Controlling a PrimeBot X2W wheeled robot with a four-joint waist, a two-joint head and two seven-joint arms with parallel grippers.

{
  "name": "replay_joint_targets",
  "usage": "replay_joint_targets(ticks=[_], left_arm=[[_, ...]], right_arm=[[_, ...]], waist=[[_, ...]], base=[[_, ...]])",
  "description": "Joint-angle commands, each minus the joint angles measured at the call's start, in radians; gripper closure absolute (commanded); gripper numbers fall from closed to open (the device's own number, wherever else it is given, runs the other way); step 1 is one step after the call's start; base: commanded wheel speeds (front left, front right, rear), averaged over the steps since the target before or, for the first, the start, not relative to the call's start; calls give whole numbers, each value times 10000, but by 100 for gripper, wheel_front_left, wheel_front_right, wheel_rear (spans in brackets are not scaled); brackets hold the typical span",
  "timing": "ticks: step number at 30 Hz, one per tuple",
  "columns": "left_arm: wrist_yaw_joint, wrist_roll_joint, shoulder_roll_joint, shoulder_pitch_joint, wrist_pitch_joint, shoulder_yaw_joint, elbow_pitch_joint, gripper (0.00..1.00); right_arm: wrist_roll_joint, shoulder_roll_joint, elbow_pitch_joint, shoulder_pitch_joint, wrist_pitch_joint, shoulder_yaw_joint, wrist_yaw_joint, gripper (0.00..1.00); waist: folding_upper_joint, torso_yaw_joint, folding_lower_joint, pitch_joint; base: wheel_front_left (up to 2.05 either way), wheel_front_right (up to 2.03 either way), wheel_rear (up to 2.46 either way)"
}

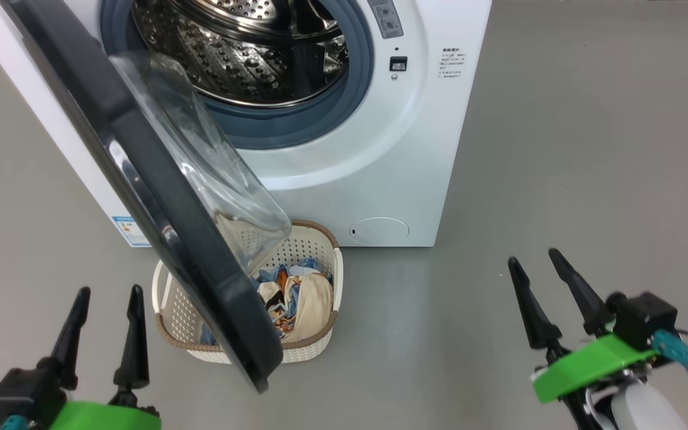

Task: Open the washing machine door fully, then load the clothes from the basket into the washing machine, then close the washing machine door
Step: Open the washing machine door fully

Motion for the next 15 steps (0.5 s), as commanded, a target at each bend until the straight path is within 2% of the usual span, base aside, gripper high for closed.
replay_joint_targets(ticks=[1, 6, 15], left_arm=[[-16, 67, 139, -25, -65, 399, -309, 0], [-16, 96, 92, 155, -65, 546, -393, 0], [-16, 155, 11, 443, -65, 631, -535, 0]], right_arm=[[-203, 74, -408, 189, -117, 33, 29, 0], [-783, 267, -922, 874, -117, -444, 29, 0], [-1162, 534, -1523, 1705, -118, -899, 29, 0]], waist=[[0, -19, 0, -1], [0, -96, 0, -23], [0, -160, 0, -71]], base=[[0, 0, 0], [0, 0, 0], [0, 0, 0]])
